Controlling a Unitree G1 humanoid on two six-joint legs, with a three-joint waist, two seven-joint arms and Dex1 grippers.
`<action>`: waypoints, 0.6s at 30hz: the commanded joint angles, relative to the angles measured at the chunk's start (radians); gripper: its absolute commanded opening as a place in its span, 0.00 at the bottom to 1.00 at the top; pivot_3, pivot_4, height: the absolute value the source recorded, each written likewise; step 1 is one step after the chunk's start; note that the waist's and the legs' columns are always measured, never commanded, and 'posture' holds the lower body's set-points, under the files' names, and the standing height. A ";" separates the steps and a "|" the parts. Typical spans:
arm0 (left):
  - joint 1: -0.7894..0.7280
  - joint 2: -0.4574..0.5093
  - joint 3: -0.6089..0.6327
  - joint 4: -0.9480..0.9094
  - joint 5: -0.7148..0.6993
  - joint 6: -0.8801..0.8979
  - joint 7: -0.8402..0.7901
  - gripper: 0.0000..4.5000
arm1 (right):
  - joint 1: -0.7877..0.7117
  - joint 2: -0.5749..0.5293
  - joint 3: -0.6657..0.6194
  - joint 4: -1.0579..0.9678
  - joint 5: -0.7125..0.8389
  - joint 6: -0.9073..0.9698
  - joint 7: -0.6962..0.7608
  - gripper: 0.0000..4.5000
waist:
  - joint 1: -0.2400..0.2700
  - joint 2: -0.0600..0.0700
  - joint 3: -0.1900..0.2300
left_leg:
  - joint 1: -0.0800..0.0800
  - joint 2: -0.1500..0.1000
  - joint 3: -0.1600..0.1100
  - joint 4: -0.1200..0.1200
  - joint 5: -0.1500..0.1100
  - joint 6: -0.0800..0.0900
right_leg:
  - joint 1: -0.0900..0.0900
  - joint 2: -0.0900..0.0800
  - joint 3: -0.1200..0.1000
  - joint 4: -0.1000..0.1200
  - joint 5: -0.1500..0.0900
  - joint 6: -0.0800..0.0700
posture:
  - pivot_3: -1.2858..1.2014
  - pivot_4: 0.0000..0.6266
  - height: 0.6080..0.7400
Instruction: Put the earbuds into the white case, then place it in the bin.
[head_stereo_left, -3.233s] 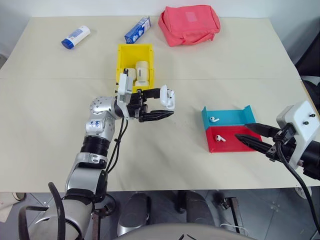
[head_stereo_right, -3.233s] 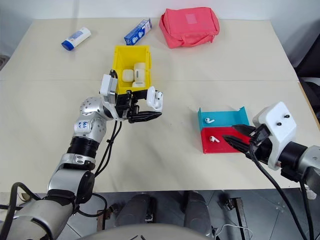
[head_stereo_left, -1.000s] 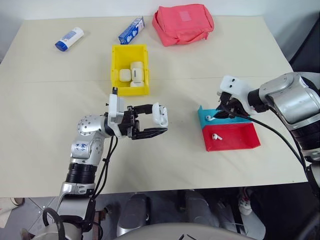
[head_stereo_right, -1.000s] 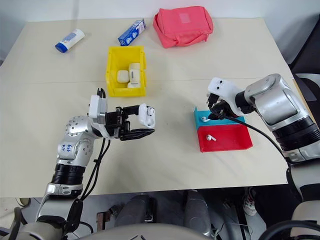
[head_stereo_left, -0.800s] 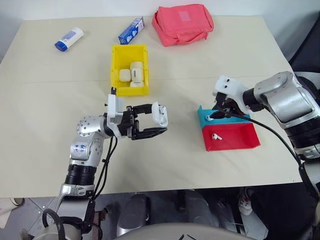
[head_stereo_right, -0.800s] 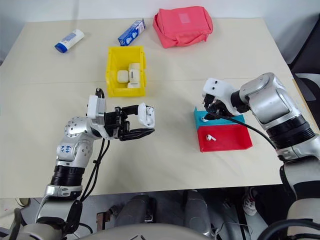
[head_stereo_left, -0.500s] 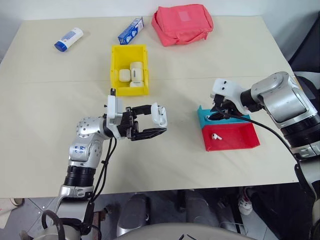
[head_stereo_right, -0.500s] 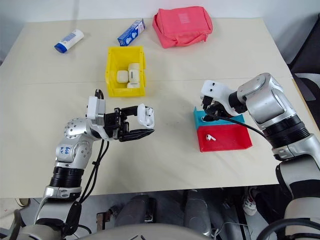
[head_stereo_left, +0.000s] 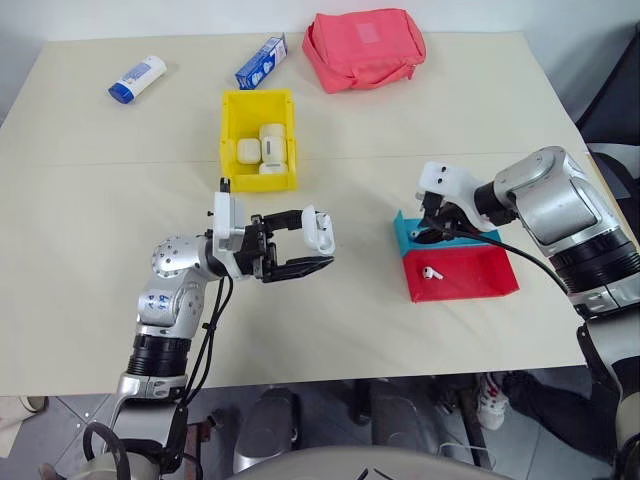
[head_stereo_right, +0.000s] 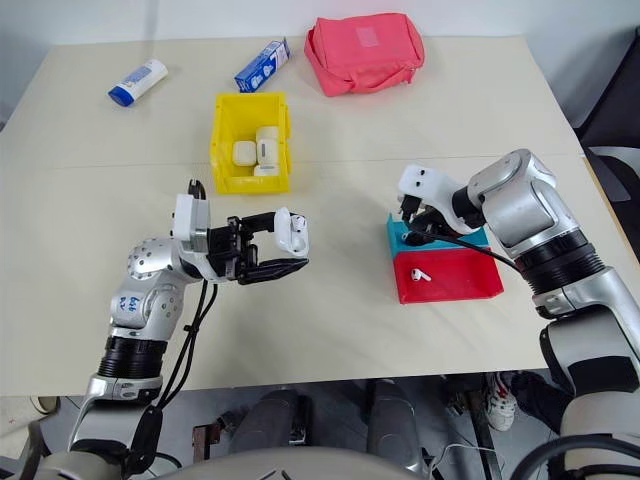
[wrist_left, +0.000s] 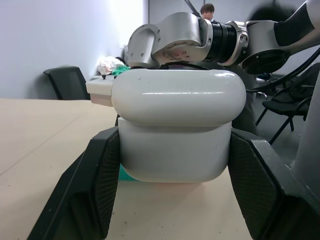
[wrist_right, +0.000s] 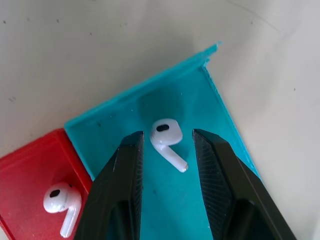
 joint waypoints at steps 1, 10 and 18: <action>0.008 0.012 0.007 -0.042 -0.026 -0.001 0.006 0.62 | -0.011 0.006 -0.014 0.013 -0.016 -0.018 0.003 0.35 | 0.000 0.000 0.000 | 0.000 0.000 0.000 0.000 0.000 0.000 | 0.000 0.000 0.000 0.000 0.000 0.000 | 0.52 0.24 1.00; 0.015 0.019 0.007 -0.050 -0.029 -0.001 0.013 0.62 | -0.008 0.020 -0.015 0.049 -0.031 -0.033 0.005 0.35 | -0.001 0.000 0.000 | 0.001 0.000 0.002 0.000 0.000 0.000 | 0.001 0.001 0.000 0.000 0.000 0.000 | 0.52 0.24 1.00; 0.016 0.020 0.008 -0.052 -0.031 -0.002 0.016 0.62 | -0.008 0.032 -0.020 0.064 -0.035 -0.042 0.001 0.35 | -0.004 0.000 0.000 | 0.004 0.000 0.003 -0.001 0.000 -0.001 | 0.003 0.001 0.001 0.001 0.000 0.000 | 0.52 0.24 1.00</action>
